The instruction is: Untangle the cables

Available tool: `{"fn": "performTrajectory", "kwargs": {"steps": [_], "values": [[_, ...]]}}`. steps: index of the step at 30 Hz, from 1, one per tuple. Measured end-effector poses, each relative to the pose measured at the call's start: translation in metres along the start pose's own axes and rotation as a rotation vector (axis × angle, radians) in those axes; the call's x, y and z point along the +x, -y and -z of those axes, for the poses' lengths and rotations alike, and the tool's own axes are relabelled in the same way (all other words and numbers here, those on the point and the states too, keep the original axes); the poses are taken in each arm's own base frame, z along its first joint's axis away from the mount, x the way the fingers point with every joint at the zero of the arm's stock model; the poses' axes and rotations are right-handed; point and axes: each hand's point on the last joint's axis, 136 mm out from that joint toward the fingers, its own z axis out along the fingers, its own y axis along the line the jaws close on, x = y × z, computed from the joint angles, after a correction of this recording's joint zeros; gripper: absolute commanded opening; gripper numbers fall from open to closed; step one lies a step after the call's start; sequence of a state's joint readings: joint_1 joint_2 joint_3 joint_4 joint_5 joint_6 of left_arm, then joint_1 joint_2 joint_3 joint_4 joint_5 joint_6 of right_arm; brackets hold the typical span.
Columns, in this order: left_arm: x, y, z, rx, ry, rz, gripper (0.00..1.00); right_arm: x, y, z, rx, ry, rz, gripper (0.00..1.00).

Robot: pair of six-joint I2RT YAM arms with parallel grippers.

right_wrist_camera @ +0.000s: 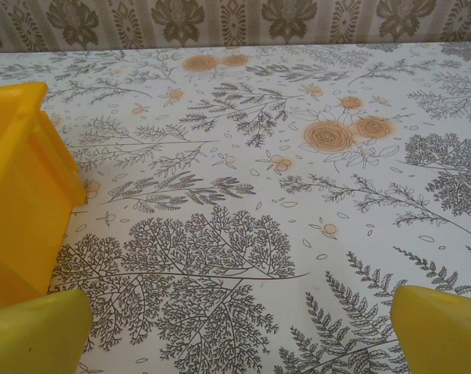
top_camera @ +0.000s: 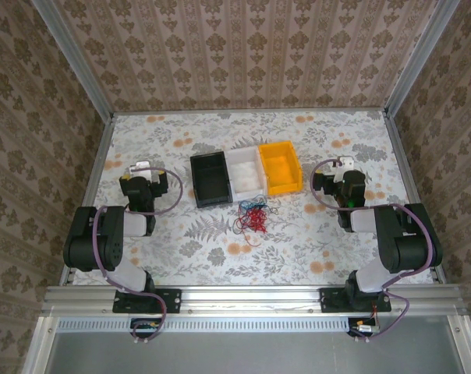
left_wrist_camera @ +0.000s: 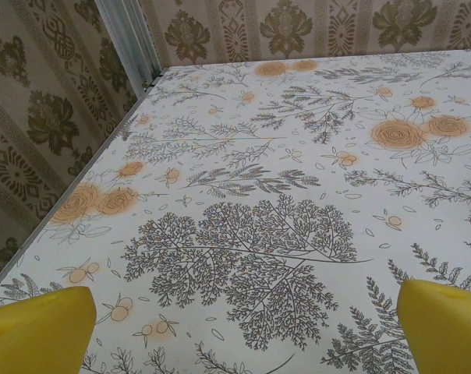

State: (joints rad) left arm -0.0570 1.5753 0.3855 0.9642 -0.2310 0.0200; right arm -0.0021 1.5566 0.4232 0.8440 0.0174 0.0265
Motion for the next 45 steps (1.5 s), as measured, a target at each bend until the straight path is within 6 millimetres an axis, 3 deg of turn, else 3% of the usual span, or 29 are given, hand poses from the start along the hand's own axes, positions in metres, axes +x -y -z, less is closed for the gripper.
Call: {"fn": "performTrajectory", "kwargs": {"steps": [8,9,11,14,16,19,21,24,28,31,34,41,43,45], "values": [[-0.001,0.004,0.002,0.010,0.001,-0.021,1.00,0.002,0.000,0.002,0.001,-0.029,-0.003,1.00],[-0.004,0.009,0.005,0.019,-0.001,-0.044,1.00,0.000,0.000,0.004,0.003,-0.063,-0.004,0.93],[-0.016,0.023,0.017,0.031,0.011,-0.104,1.00,-0.023,0.000,0.006,0.004,-0.092,-0.014,0.86],[-0.062,0.059,0.040,0.082,0.101,-0.203,1.00,-0.097,-0.009,0.020,0.004,0.011,-0.039,0.85],[-0.101,0.078,0.051,0.081,0.169,-0.224,1.00,-0.141,-0.034,0.039,-0.035,0.087,-0.031,0.85],[-0.143,0.101,0.061,0.097,0.194,-0.187,1.00,-0.167,-0.095,0.062,-0.150,0.103,0.012,0.87],[-0.162,0.117,0.065,0.139,0.171,-0.136,1.00,-0.159,-0.140,0.074,-0.238,0.062,0.062,0.88],[-0.175,0.142,0.071,0.232,0.126,-0.044,1.00,-0.127,-0.189,0.084,-0.339,-0.037,0.134,0.88],[-0.139,0.156,0.065,0.329,-0.053,0.096,1.00,-0.085,-0.203,0.077,-0.349,-0.173,0.138,0.87],[-0.102,0.146,0.052,0.307,-0.235,0.199,1.00,-0.070,-0.200,0.067,-0.303,-0.231,0.129,0.87],[-0.070,0.137,0.047,0.271,-0.378,0.269,1.00,-0.070,-0.200,0.055,-0.259,-0.247,0.117,0.86],[-0.014,0.146,0.050,0.265,-0.618,0.346,1.00,-0.096,-0.206,0.043,-0.222,-0.214,0.059,0.82],[-0.003,0.147,0.049,0.255,-0.668,0.351,0.94,-0.097,-0.206,0.042,-0.221,-0.215,0.052,0.81],[0.004,0.150,0.047,0.245,-0.707,0.362,0.77,-0.096,-0.206,0.042,-0.221,-0.216,0.049,0.81]]}}
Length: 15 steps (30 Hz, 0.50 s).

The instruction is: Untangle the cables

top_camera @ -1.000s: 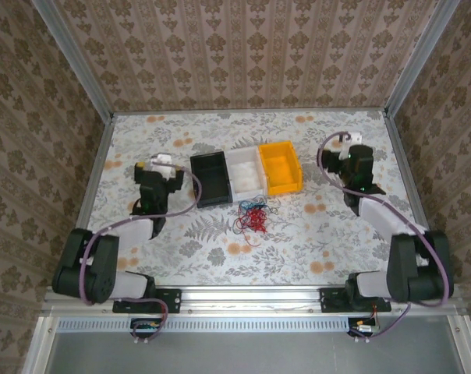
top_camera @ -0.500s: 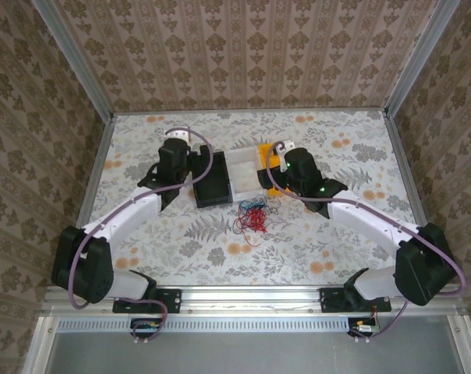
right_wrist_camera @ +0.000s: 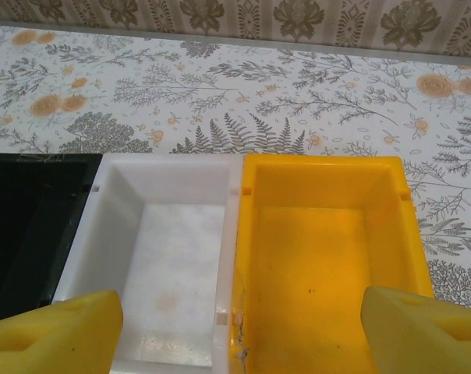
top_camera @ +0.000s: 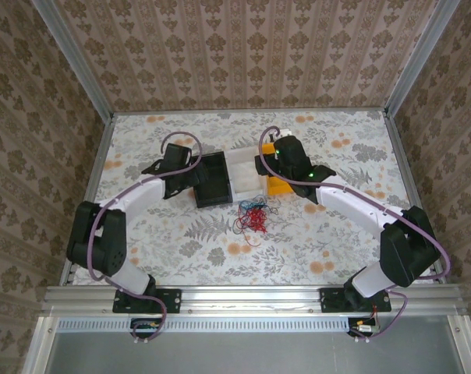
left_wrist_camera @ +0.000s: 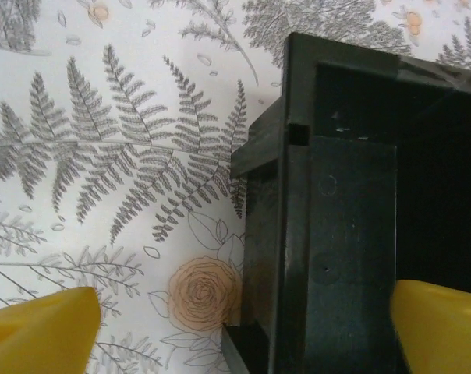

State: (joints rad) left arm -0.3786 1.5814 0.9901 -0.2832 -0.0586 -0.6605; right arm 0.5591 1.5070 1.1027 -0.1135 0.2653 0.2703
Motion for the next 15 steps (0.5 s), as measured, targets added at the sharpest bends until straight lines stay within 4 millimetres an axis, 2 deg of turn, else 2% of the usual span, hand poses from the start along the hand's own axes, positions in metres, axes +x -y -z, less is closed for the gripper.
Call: {"fn": "performTrajectory", "kwargs": {"steps": [3,10,15], "values": [[0.002,0.002,-0.006,-0.003,-0.028,0.020,0.56,0.001,0.000,0.000,0.000,-0.003,-0.006,0.80],[0.004,0.004,-0.024,-0.030,-0.078,0.055,0.37,0.001,0.000,0.000,-0.001,-0.005,-0.035,0.76],[-0.001,0.012,-0.037,-0.049,-0.102,0.055,0.20,0.002,0.000,-0.001,-0.002,-0.006,-0.047,0.76]]}}
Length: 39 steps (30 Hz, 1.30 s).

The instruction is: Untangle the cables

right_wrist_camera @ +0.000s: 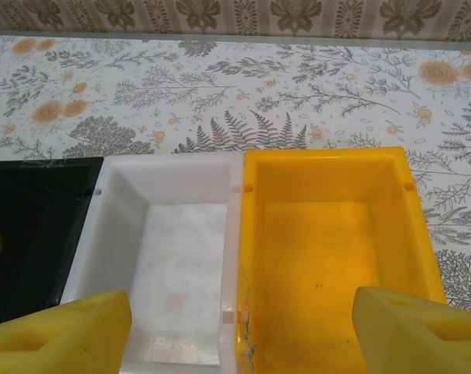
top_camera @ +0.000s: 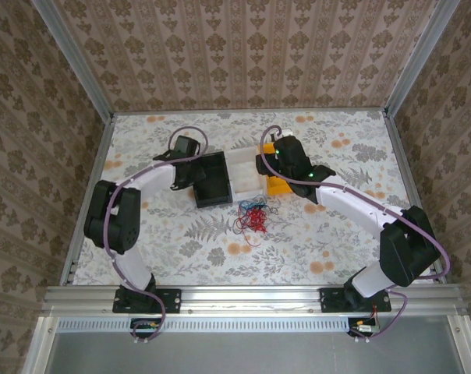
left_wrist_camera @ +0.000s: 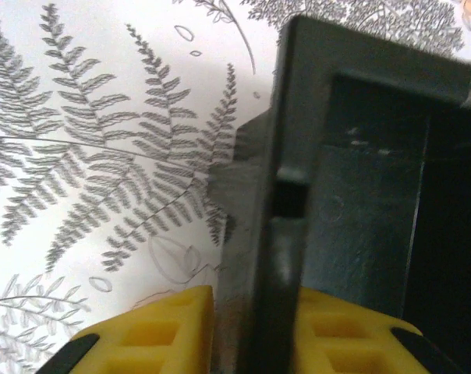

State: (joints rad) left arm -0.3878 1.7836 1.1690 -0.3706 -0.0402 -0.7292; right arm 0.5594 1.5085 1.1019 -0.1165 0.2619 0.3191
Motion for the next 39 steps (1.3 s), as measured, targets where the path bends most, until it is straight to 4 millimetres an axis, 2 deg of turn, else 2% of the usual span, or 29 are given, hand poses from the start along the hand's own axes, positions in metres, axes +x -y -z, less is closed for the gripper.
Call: {"fn": "performTrajectory", "kwargs": {"steps": [5,7,11,15,16,23,27,29,31,39], "values": [[-0.008,0.015,-0.007,-0.002,-0.005,-0.028,0.10,0.002,-0.001,0.000,-0.006,-0.006,0.001,0.76],[-0.016,0.020,-0.011,-0.005,0.000,-0.025,0.10,0.004,-0.001,-0.001,-0.010,-0.011,0.002,0.76],[-0.031,0.034,-0.021,0.001,0.006,-0.049,0.14,0.018,-0.004,-0.003,-0.037,-0.048,0.009,0.76],[-0.046,0.048,-0.032,0.016,0.020,-0.098,0.31,0.044,-0.005,-0.006,-0.064,-0.117,0.021,0.75],[-0.048,0.051,-0.034,0.019,0.025,-0.114,0.32,0.050,-0.006,-0.006,-0.076,-0.134,0.025,0.75],[-0.067,0.064,-0.025,0.038,0.054,-0.290,0.30,0.080,-0.011,-0.005,-0.133,-0.223,0.037,0.74],[-0.074,0.063,-0.020,0.053,0.047,-0.356,0.29,0.083,-0.012,-0.004,-0.138,-0.232,0.037,0.74],[-0.077,0.061,-0.022,0.058,0.035,-0.376,0.28,0.083,-0.012,-0.004,-0.138,-0.232,0.037,0.74],[-0.080,0.060,-0.025,0.062,0.019,-0.392,0.23,0.083,-0.011,-0.004,-0.138,-0.232,0.036,0.74],[-0.088,0.063,-0.029,0.049,-0.006,-0.482,0.18,0.083,-0.011,-0.004,-0.137,-0.233,0.037,0.74]]}}
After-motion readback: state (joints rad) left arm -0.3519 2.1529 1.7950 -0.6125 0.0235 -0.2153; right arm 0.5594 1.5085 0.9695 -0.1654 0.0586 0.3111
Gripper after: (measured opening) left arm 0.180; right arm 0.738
